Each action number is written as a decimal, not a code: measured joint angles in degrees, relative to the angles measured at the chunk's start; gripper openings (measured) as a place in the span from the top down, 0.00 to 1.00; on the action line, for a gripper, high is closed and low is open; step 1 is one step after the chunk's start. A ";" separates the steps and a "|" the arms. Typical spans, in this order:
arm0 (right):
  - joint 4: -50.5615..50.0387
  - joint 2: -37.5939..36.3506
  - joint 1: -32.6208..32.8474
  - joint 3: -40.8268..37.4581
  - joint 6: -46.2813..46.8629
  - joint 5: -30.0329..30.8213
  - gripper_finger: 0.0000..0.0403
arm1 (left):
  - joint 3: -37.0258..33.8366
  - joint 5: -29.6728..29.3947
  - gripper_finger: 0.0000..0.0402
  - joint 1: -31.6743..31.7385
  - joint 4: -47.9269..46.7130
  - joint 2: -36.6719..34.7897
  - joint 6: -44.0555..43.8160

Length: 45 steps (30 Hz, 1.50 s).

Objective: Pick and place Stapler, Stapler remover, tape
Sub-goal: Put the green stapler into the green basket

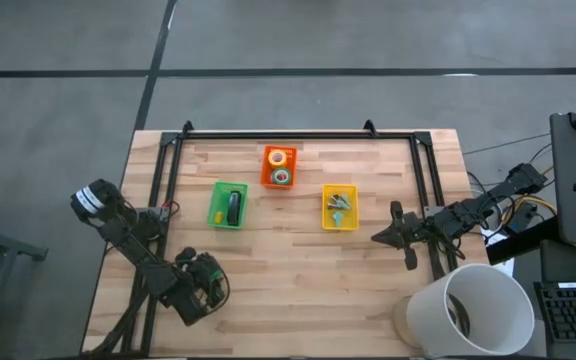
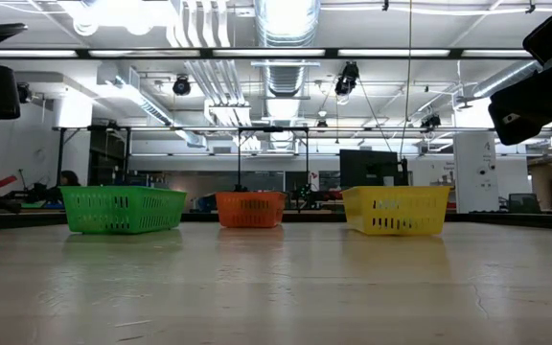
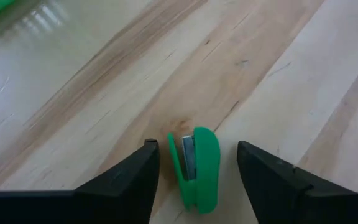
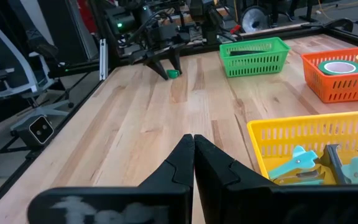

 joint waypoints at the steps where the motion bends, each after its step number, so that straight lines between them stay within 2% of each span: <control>1: -0.01 0.00 -0.01 0.00 0.00 0.02 0.98 | 0.00 -0.60 0.47 0.00 0.25 0.03 0.40; 20: -0.01 0.02 -0.01 0.00 0.01 0.00 0.98 | -0.07 -1.74 0.71 0.04 1.36 0.16 2.31; 29: 0.00 0.02 0.00 0.00 0.00 0.02 0.98 | -0.15 -8.56 0.79 0.04 1.33 0.20 3.66; 35: -0.01 0.02 -0.01 0.00 0.00 0.02 0.98 | -0.15 -19.10 0.78 0.13 1.34 0.20 3.68; 41: -0.01 0.01 -0.01 0.00 0.01 0.01 0.98 | -0.15 -37.36 0.77 0.92 1.37 0.18 2.10; 45: -0.01 0.02 0.00 0.00 0.00 0.00 0.98 | -0.15 -46.36 0.77 2.96 1.42 0.16 1.31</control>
